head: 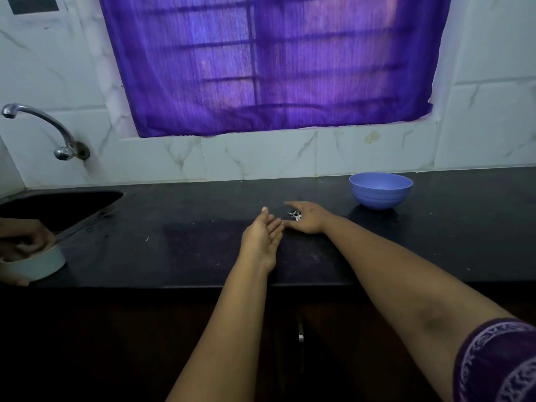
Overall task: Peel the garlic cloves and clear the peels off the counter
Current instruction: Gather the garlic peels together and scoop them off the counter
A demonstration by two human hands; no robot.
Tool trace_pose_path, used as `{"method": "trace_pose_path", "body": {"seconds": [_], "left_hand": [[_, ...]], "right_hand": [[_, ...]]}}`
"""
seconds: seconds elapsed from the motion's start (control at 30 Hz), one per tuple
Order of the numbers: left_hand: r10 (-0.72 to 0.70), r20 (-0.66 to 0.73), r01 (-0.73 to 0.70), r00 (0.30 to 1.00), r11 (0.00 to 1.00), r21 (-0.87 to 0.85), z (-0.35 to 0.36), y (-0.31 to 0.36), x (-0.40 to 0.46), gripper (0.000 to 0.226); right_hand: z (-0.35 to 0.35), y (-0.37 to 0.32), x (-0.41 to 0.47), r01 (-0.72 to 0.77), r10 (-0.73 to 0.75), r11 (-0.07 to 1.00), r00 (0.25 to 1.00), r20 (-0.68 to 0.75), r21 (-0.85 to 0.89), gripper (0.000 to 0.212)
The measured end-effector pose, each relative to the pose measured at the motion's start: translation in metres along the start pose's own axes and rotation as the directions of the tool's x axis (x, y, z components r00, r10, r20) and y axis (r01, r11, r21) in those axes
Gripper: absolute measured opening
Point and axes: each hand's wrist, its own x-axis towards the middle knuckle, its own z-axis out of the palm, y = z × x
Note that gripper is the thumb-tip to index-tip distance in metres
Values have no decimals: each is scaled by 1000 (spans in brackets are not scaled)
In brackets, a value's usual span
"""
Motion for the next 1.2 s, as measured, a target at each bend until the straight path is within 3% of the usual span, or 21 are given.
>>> {"method": "trace_pose_path", "body": {"seconds": [0.13,0.23,0.33,0.43,0.57,0.7,0.93,1.2], "left_hand": [[-47,41,51,998,994,-95,-4,3,-8,43],[-80,124,92,989,991,-96,-5,4,-24,33],[-152,258,169,954,985,-46,-5,0,-49,35],[-264,396,271,879,962,39,-5,-11,-81,39],[-430,533,544,729,837,-68,-10,-38,-113,45],[-559,517,696,649,710,-105,-23,-73,-134,52],[-568,447,721,691,583,-373,-19,-94,-128,66],[-544,517,750,661,498,-436,-20,-96,-113,65]], "right_hand": [[1,-9,-9,105,-104,994,994,-38,9,35],[3,-9,-20,145,-136,987,982,-134,63,25],[3,-14,-34,128,-109,981,985,-134,147,23],[2,-17,-49,113,-86,975,986,-142,192,20],[4,-19,-69,79,-55,986,986,-159,145,19],[2,-22,-94,49,-27,989,987,-158,138,21],[-1,-26,-127,46,-25,992,983,-184,114,21],[-2,-30,-156,157,-132,981,972,-196,118,17]]}}
